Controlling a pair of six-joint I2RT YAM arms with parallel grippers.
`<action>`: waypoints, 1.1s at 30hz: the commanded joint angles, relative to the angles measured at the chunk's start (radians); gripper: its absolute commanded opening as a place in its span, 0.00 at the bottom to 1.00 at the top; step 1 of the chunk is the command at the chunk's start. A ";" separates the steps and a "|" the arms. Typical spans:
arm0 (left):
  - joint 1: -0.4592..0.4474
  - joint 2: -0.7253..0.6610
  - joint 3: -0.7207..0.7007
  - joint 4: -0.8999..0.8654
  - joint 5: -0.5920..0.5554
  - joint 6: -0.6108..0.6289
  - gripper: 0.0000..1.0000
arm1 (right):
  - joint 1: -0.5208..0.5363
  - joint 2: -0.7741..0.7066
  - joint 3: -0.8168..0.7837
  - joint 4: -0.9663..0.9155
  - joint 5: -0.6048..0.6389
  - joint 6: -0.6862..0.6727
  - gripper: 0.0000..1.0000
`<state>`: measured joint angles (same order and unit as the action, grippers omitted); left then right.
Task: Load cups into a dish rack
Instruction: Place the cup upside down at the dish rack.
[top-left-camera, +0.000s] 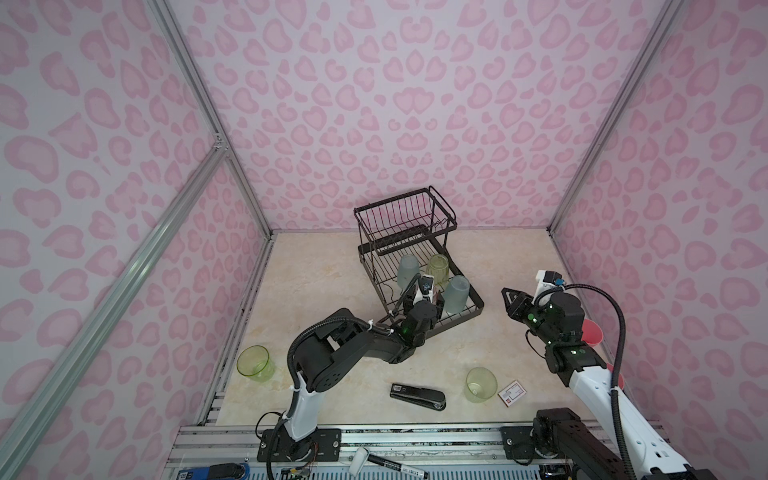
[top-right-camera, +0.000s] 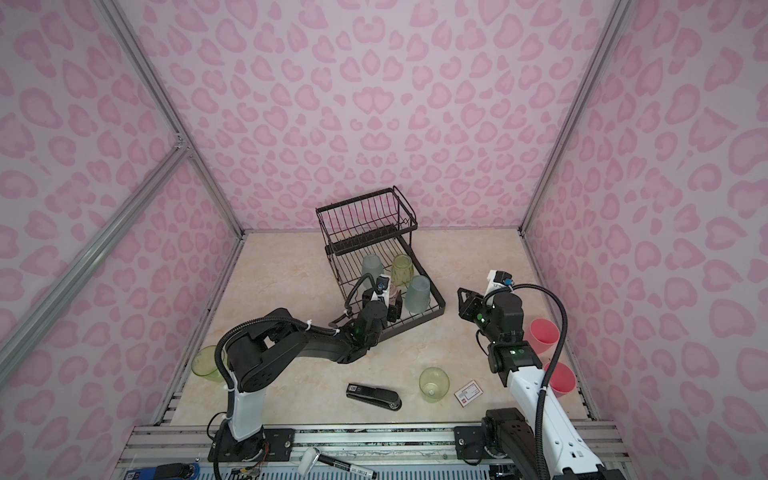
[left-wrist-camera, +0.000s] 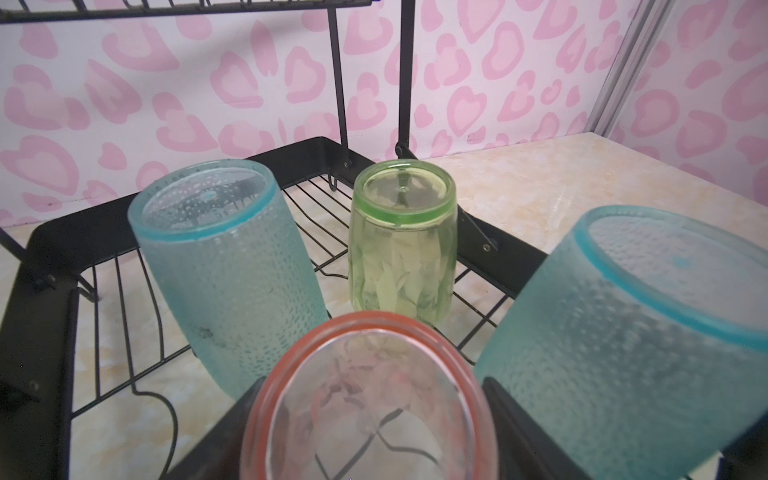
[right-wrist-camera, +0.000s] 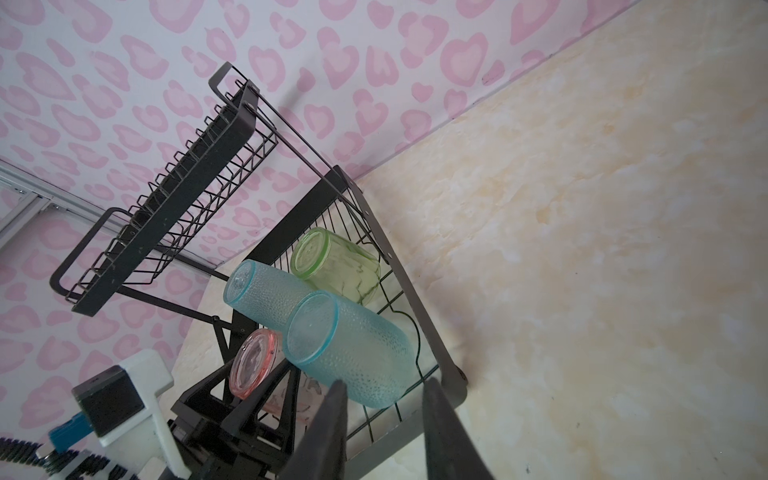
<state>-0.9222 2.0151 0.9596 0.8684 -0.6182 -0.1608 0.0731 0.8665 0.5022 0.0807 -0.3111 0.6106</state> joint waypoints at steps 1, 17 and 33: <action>0.010 0.019 0.022 0.061 -0.017 0.003 0.58 | -0.001 0.004 -0.009 0.040 -0.010 0.006 0.31; 0.034 0.066 0.089 0.039 0.011 -0.014 0.59 | -0.003 0.035 -0.018 0.065 -0.019 0.003 0.32; 0.034 0.059 0.083 0.017 0.017 -0.035 0.76 | -0.004 0.023 0.002 -0.003 0.020 0.004 0.38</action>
<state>-0.8894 2.0712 1.0378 0.8600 -0.6041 -0.1905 0.0700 0.8925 0.4946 0.1013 -0.3138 0.6167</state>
